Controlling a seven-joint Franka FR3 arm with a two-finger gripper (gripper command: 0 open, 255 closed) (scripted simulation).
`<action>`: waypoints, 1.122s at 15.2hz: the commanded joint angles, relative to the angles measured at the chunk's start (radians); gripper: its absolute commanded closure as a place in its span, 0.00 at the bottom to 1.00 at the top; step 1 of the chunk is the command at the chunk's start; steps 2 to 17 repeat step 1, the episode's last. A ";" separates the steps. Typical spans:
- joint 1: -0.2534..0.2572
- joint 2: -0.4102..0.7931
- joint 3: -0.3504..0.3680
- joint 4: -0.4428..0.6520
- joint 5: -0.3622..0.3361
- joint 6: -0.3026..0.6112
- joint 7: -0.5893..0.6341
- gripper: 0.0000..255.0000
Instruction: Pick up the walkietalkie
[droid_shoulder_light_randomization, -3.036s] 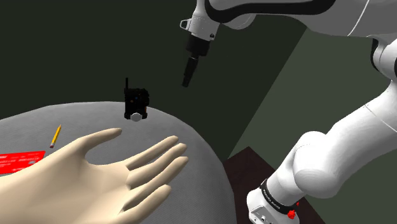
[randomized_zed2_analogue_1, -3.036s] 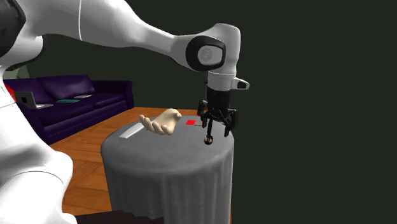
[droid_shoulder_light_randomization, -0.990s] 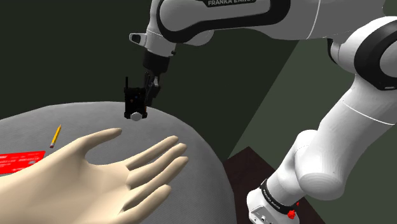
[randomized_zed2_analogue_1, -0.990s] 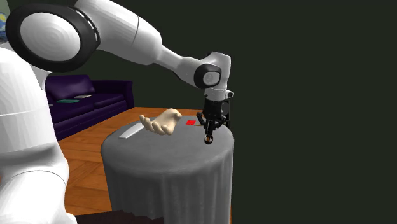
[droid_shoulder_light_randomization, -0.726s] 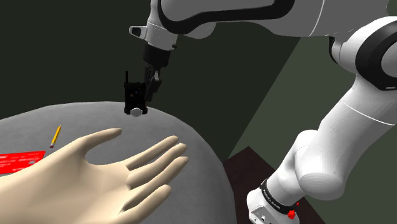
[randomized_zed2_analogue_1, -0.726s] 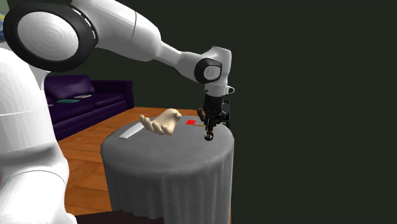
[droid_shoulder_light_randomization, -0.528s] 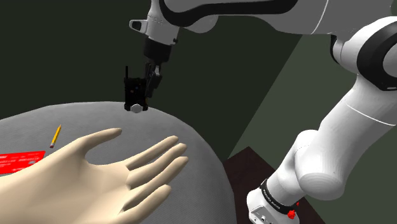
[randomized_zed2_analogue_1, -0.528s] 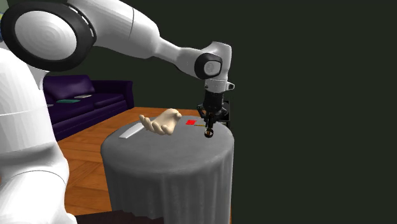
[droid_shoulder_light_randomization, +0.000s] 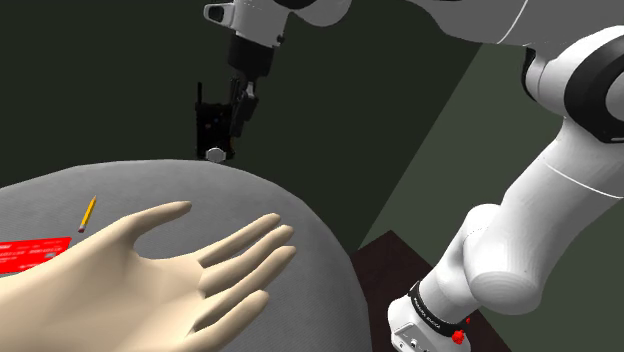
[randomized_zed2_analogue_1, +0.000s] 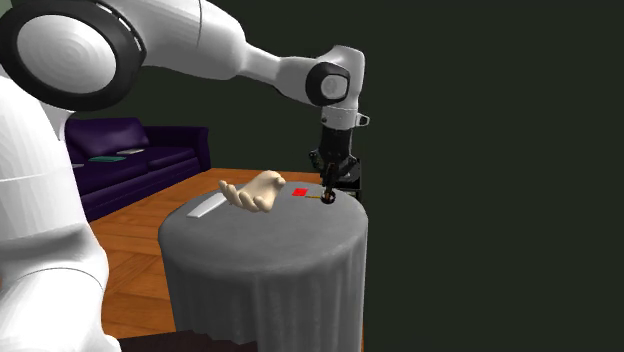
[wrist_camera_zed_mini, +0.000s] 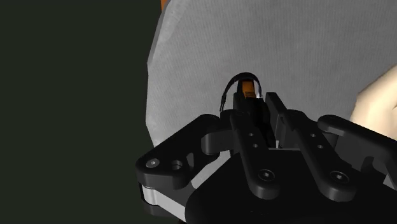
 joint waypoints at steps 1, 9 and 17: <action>0.000 0.001 0.000 0.009 -0.001 -0.008 0.002 1.00; 0.000 0.001 0.000 0.009 -0.001 -0.008 0.002 1.00; 0.000 0.001 0.000 0.009 -0.001 -0.008 0.002 1.00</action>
